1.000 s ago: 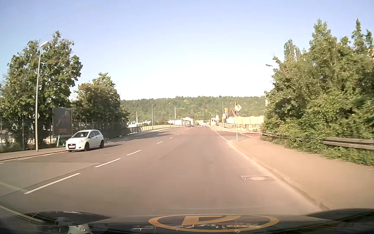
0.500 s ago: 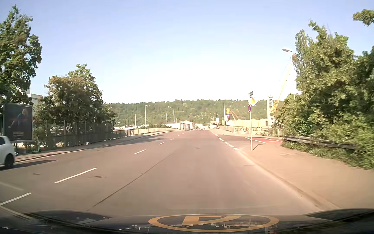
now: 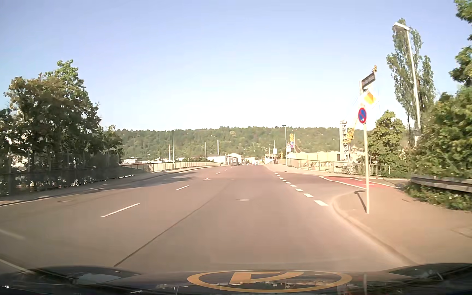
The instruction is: Follow the waypoints while adhering to traffic rules and regulations
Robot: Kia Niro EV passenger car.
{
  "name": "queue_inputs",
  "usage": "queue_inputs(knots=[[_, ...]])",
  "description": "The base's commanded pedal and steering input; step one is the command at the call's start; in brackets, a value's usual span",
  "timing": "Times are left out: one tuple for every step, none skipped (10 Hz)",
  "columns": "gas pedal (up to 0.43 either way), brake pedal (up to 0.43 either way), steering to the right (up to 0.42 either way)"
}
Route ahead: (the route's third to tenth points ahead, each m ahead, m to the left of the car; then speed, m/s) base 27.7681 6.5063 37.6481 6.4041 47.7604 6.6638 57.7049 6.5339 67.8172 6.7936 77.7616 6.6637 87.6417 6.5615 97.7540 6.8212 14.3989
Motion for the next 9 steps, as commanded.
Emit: queue_inputs(knots=[[0.138,0.000,0.000],[0.150,0.000,0.000],[0.150,0.000,0.000],[0.150,0.000,-0.002],[0.150,0.000,-0.002],[0.157,0.000,-0.003],[0.157,0.000,-0.002],[0.157,0.000,-0.003],[0.157,0.000,-0.003]])
